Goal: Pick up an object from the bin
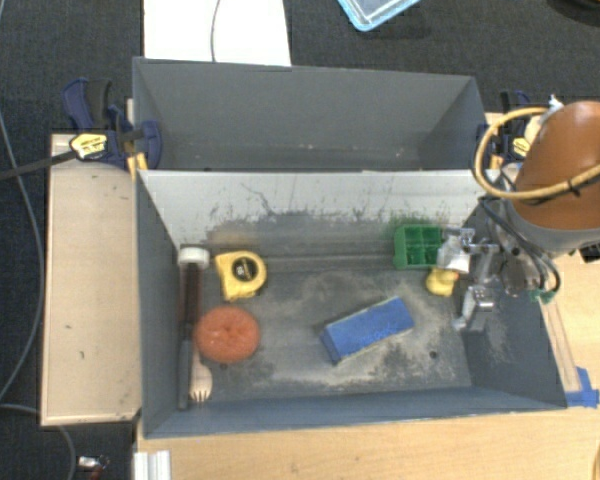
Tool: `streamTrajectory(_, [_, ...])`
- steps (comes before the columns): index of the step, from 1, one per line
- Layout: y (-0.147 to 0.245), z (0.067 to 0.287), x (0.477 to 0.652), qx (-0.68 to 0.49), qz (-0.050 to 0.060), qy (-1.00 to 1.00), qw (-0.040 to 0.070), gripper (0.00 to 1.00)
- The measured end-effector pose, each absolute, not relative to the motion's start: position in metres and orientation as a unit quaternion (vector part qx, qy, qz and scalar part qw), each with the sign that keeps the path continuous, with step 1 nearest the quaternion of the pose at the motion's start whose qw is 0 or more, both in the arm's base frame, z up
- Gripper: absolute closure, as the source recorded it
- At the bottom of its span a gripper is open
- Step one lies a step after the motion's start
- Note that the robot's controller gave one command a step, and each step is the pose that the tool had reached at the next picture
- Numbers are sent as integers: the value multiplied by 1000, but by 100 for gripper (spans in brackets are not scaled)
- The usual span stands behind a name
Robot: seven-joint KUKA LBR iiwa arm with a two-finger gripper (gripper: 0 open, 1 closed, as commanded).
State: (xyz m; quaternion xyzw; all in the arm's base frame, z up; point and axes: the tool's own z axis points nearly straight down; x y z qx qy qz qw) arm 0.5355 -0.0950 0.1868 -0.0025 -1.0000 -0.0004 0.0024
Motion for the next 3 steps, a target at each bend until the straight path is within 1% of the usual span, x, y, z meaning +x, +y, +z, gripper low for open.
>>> streamTrajectory(1, [-95,191,537,-1,0,-1000,-2,0])
streamTrajectory(2, [-44,161,527,42,0,-999,-2,0])
streamTrajectory(3, [-29,95,529,17,1,-1000,-7,0])
